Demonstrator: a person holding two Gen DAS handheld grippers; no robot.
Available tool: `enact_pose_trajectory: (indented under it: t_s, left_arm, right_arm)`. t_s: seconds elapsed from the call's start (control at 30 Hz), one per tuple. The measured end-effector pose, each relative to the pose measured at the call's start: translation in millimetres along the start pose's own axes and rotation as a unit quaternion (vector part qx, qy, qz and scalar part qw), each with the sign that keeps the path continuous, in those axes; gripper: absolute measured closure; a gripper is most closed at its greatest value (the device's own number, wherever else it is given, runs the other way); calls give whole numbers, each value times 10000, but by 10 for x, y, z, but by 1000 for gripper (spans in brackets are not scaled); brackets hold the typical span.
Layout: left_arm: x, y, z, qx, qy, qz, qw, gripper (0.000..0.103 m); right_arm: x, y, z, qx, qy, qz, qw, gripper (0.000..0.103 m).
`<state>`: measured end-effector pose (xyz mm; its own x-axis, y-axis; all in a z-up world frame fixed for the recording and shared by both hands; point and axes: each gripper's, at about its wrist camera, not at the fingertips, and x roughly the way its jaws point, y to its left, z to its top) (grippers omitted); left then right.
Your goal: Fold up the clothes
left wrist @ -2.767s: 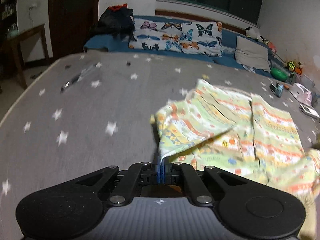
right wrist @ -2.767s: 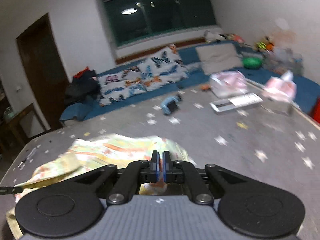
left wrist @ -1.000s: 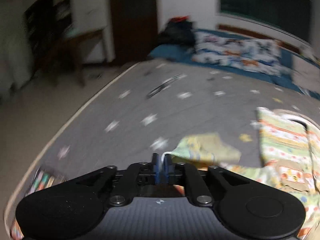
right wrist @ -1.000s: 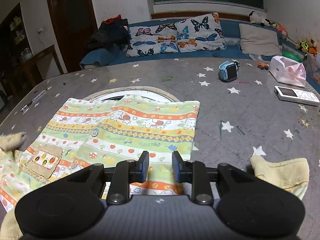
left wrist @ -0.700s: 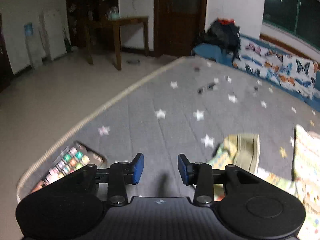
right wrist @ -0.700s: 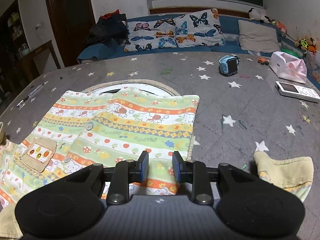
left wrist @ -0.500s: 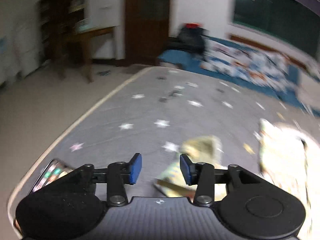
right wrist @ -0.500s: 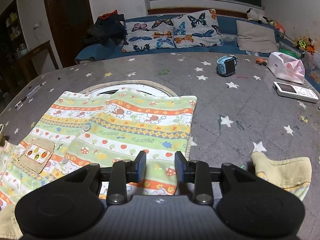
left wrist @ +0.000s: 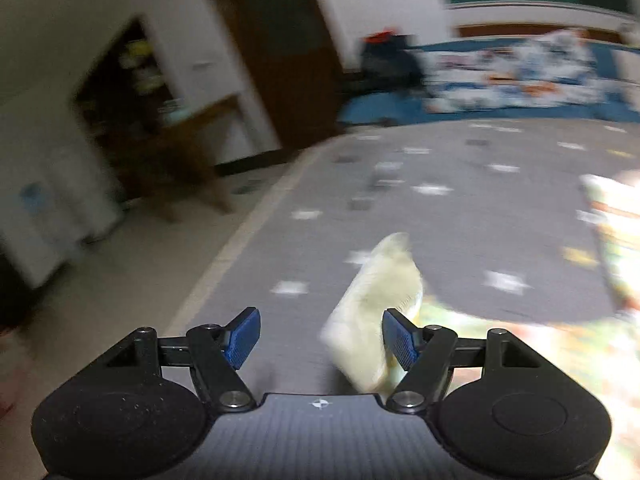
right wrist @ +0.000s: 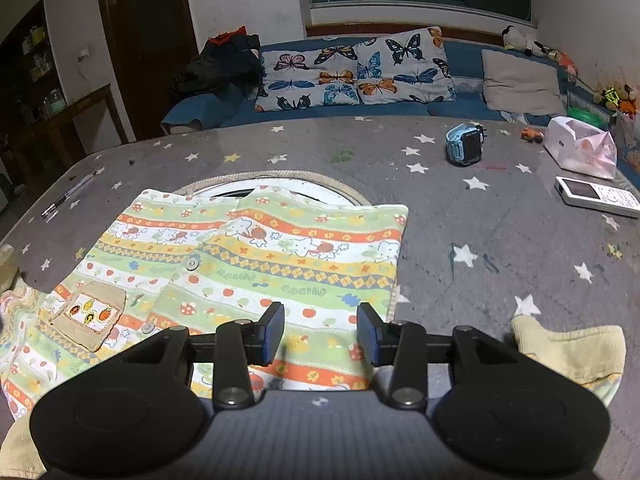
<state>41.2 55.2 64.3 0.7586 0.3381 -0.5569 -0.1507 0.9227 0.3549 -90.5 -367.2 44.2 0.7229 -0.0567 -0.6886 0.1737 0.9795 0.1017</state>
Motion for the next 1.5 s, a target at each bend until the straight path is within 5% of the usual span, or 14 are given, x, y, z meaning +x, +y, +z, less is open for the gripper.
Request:
enact_pose_trajectory:
  t_s: [0.1, 0.2, 0.33, 0.47, 0.73, 0.97, 1.1, 1.2, 1.23, 1.37, 1.5]
  left_arm:
    - [177, 259, 55, -264, 182, 467, 9984, 34]
    - [180, 447, 103, -610, 278, 275, 9974, 35]
    - [-24, 285, 184, -679, 235, -827, 9940, 44]
    - [-226, -190, 288, -351, 160, -1896, 9811, 52]
    - [-427, -1336, 527, 536, 76, -2857, 9568, 52]
    - [-288, -1951, 627, 1057, 55, -2791, 9544, 52]
    - [-186, -2080, 681, 1081, 54, -2695, 9569, 52]
    - [-106, -2131, 699, 1122, 81, -2674, 9570, 78]
    - [-69, -2126, 702, 1131, 113, -2650, 9575, 95]
    - [16, -2172, 722, 1189, -92, -2300, 9659, 103]
    - [75, -2124, 777, 1017, -52, -2453, 9641, 103]
  right_arm:
    - [10, -22, 10, 7, 3, -2, 10000, 63]
    - [47, -45, 14, 13, 30, -12, 10000, 63]
    - [139, -113, 23, 130, 74, -56, 9999, 64]
    - [242, -204, 63, 298, 84, -106, 9995, 68]
    - [440, -354, 215, 454, 95, -199, 9987, 77]
    - [626, -473, 348, 527, 111, -222, 9983, 83]
    - [700, -501, 405, 482, 131, -183, 9986, 95]
    - [749, -498, 439, 453, 127, -141, 9988, 100]
    - [763, -495, 459, 441, 105, -150, 9989, 100]
    - [817, -486, 554, 387, -16, -229, 9990, 101]
    - [884, -493, 636, 391, -47, -266, 9989, 101]
